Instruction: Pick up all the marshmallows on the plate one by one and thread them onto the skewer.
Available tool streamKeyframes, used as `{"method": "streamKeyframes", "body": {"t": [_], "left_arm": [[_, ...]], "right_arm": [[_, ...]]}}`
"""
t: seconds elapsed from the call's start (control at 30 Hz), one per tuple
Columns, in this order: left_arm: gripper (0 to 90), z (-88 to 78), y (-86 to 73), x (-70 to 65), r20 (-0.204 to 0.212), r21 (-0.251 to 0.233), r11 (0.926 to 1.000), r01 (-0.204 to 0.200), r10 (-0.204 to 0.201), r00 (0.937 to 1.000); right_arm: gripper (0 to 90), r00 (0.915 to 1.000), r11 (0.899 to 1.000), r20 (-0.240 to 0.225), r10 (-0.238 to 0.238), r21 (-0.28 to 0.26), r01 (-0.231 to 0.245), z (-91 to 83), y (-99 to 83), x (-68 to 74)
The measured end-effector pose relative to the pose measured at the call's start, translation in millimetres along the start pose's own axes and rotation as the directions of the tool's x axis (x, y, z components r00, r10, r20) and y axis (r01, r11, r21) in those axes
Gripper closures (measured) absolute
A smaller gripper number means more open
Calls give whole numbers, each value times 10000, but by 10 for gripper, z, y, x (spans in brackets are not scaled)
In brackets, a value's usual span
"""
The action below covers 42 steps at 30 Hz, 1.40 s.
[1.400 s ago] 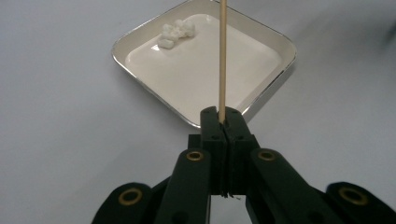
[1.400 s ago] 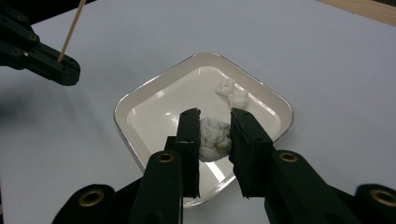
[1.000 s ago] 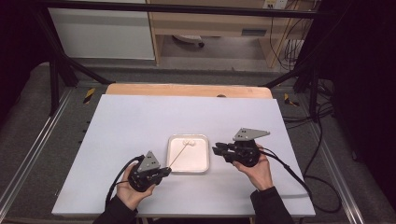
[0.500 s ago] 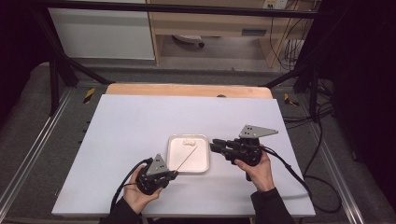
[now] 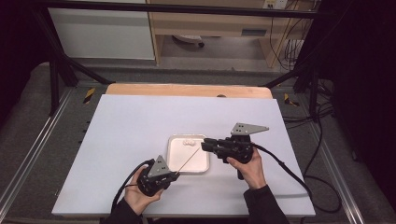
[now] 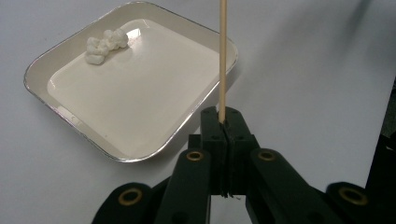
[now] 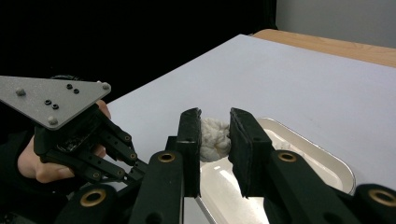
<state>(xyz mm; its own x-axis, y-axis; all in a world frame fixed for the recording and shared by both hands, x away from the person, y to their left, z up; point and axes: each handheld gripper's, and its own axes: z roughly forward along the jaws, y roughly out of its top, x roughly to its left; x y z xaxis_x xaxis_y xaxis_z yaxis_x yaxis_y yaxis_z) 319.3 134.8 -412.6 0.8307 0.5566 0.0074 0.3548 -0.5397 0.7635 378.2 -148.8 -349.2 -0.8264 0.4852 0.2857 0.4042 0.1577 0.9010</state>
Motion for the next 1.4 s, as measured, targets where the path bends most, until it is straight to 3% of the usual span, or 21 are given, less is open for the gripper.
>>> {"method": "streamKeyframes", "body": {"t": [0.67, 0.9, 1.4], "left_arm": [[886, 14, -14, -12, -70, 56, 9999, -116, 116, 9999], [887, 6, -26, -12, -53, -101, 9999, 118, -118, 9999], [887, 6, -51, -18, -316, -356, 9991, 225, -236, 9992]], "right_arm": [[778, 9989, 9990, -408, 244, 390, -228, 101, -58, -13], [791, 9983, 9992, -437, 394, 126, -389, 127, -83, 21], [799, 9975, 9985, -460, 528, -87, -533, 211, -158, 74]]}}
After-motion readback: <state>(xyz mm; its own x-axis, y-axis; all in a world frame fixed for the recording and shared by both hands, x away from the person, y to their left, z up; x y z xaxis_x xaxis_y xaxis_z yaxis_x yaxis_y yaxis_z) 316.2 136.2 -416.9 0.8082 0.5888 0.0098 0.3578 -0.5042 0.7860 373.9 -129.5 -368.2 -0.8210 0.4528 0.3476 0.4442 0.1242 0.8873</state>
